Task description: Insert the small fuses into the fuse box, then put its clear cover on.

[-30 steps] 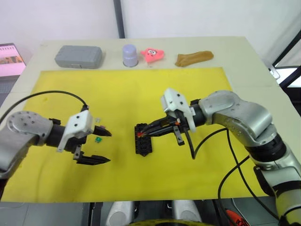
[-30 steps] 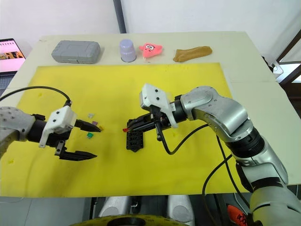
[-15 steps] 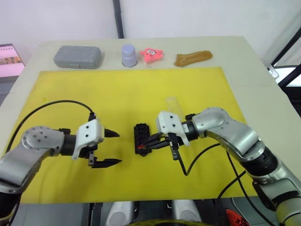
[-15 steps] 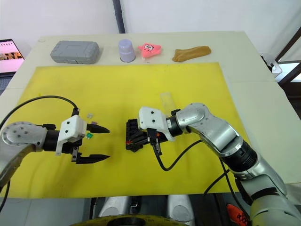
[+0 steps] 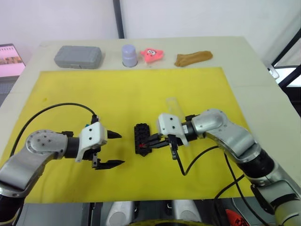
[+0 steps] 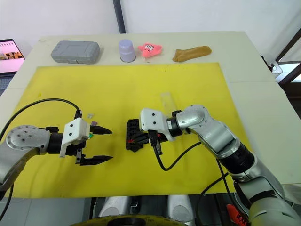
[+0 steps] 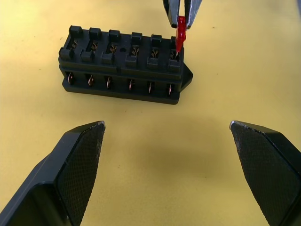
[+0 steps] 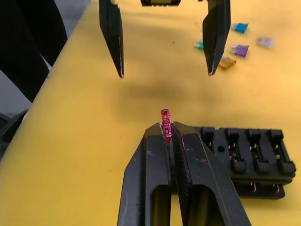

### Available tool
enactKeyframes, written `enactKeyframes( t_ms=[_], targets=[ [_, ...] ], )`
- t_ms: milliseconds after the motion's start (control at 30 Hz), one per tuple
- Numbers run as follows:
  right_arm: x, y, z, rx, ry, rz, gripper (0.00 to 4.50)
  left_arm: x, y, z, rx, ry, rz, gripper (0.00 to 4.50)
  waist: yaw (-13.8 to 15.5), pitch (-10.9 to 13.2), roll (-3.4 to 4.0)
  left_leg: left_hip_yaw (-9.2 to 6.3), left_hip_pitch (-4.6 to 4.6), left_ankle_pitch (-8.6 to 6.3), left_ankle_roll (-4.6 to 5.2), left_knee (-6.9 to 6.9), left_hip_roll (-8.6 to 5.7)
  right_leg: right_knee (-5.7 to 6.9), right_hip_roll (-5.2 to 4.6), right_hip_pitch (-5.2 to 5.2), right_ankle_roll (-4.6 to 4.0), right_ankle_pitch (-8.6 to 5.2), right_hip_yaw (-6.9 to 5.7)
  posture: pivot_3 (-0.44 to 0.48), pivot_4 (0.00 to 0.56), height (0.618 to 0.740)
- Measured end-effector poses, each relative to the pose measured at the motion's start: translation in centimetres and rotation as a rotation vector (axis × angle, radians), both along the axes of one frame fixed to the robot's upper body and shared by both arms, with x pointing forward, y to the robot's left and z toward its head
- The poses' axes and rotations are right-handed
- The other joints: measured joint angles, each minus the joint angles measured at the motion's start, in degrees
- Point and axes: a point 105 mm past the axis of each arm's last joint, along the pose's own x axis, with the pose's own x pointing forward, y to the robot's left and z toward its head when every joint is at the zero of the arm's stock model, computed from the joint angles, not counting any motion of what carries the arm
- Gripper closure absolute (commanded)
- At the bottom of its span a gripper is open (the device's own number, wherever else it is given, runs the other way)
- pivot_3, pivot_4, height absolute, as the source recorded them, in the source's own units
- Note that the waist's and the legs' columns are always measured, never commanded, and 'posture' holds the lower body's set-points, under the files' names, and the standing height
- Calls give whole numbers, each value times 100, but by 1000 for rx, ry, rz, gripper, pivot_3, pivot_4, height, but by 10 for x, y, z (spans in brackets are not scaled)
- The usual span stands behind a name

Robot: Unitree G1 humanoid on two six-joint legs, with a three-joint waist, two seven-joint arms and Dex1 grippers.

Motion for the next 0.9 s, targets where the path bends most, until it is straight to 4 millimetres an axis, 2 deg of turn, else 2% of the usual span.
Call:
enactKeyframes(
  t_ms=[900],
  targets=[
    [2,-2,-9,-10,-8,-4,4500,2,-9,-3,-13,-8,-16,32,0,0,0,0,1,7,-13,0,0,0,2,1,0,0,0,0,150,731]
  ],
)
